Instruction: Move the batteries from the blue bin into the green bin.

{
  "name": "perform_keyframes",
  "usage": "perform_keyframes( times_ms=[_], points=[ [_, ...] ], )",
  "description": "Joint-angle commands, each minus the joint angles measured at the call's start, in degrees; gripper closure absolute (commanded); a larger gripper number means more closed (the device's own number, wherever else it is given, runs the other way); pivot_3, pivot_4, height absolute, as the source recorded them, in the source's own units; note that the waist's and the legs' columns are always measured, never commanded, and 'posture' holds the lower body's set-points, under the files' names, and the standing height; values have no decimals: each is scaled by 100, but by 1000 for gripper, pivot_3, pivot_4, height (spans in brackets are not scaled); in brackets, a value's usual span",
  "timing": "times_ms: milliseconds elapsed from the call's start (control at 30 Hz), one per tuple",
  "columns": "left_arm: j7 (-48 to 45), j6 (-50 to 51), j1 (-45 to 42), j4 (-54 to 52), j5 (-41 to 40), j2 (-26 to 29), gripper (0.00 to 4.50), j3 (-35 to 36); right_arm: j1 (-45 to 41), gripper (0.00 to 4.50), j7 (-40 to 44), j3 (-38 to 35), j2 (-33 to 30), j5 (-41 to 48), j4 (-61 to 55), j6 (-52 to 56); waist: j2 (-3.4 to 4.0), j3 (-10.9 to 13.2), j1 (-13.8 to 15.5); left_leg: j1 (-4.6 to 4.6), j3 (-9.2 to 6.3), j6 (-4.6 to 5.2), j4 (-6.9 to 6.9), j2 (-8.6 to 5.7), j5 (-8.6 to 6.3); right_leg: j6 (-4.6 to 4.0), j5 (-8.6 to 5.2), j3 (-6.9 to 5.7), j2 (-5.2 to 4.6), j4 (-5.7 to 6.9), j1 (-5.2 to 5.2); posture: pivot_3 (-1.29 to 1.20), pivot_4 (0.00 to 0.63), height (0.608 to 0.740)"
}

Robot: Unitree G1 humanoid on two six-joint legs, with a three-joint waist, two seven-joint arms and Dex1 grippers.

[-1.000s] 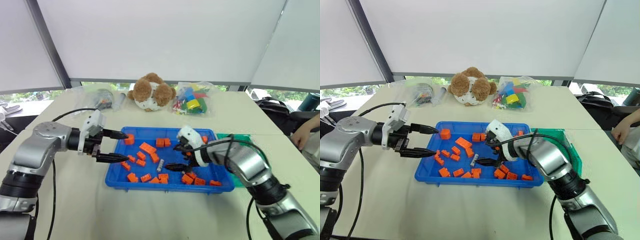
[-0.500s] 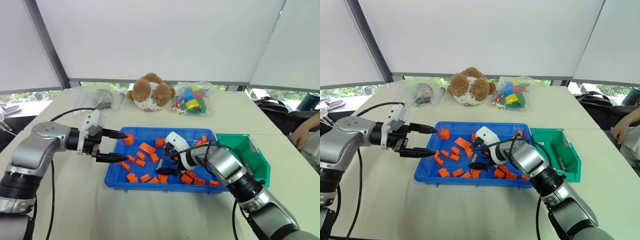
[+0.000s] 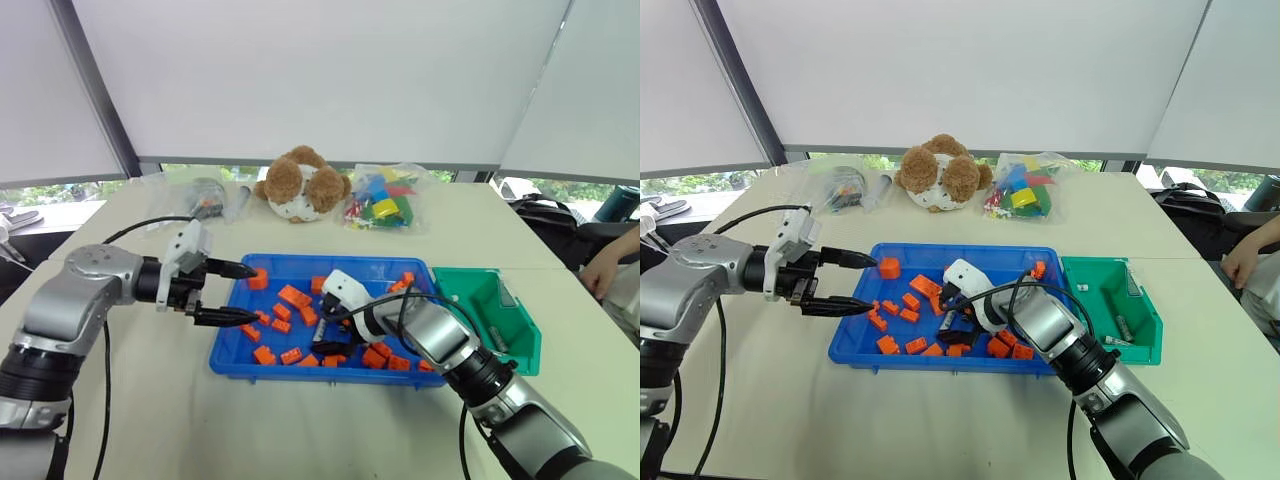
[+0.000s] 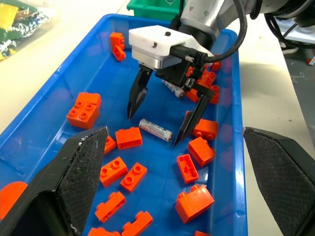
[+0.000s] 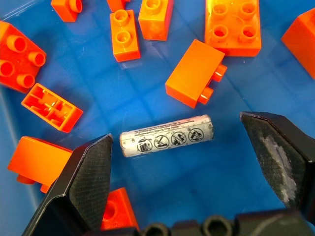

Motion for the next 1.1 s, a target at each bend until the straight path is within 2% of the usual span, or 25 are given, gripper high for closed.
perform_keyframes(
  times_ms=[33, 67, 133, 267, 367, 500, 567, 667, 767, 867, 967, 1100],
  points=[
    [40, -25, -7, -169, -77, 93, 0, 219, -115, 25, 47, 66, -2, -151, 43, -93, 0, 0, 0, 0, 0, 0, 0, 0, 0, 0, 0, 0, 0, 0, 0, 0, 150, 733],
    [47, -31, -3, -171, -75, 92, 0, 221, -117, 25, 69, 74, -5, -177, 62, -112, 0, 0, -1, 0, 0, 0, 0, 0, 0, 0, 0, 0, 0, 0, 0, 0, 150, 733],
    [62, -38, 4, -177, -76, 90, 0, 227, -121, 542, 109, 84, -10, -230, 100, -142, 0, 0, -1, 0, 0, 0, 0, 0, 0, 0, 0, 0, 0, 0, 0, 0, 150, 733],
    [86, -49, 20, -189, -79, 87, 0, 237, -120, 2357, 188, 56, -36, -275, 113, -157, 0, 0, -1, 0, 0, 0, 0, 0, 0, 0, 0, 0, 0, 0, 0, 0, 150, 733],
    [100, -45, 24, -200, -88, 78, 0, 242, -152, 2349, 253, -67, -79, -250, 31, -107, 0, 0, 1, 0, 0, 0, 0, 0, 0, 0, 0, 0, 0, 0, 0, 0, 150, 733],
    [97, -60, 24, -189, -73, 56, 0, 238, -429, 2349, 80, -843, -156, -18, -357, 269, 0, 0, 6, 0, 0, 0, 0, 0, 0, 0, 0, 0, 0, 0, 0, 0, 150, 733],
    [103, -55, 12, -187, -78, 37, 0, 236, -535, 2349, -23, -1398, -596, -13, -735, 481, 2, 2, 31, -2, 0, 0, 0, 0, 0, 0, 0, 0, -1, 0, 0, 0, 150, 733],
    [120, -66, 25, -190, -77, -4, 0, 225, -384, 2349, 32, -2123, -1595, -10, -1192, 673, 2, 1, 80, -6, -1, 0, 0, -4, 0, 0, 0, -3, -8, -3, 0, 0, 150, 733],
    [87, -127, 30, -140, -48, -42, 0, 182, 133, 2349, 94, -2662, -2577, -54, -1360, 661, 0, 0, 135, -5, 1, 7, -1, -5, -4, 0, 0, -3, -8, -11, 2, 0, 150, 733],
    [33, -172, -22, -67, -23, -86, 0, 136, 817, 2349, 187, -3012, -3189, 45, -1554, 680, -1, 0, 114, -3, 3, 11, -3, -5, -6, 0, 0, -1, -6, -15, 3, 0, 150, 733],
    [-15, -203, -115, 33, -4, -127, 0, 102, 1524, 2349, 302, -3191, -3582, 69, -1620, 476, 0, 0, 11, 4, 5, 11, -2, -3, -6, 0, 0, 6, -1, -8, 3, 0, 150, 733],
    [-106, -262, -235, 178, 39, -190, 0, 39, 2012, 2349, 370, -3365, -3629, 262, -1495, 332, 1, 0, -20, 5, 5, 11, -2, -2, -6, 0, 0, 8, 1, -6, 1, 0, 150, 733]
  ],
)
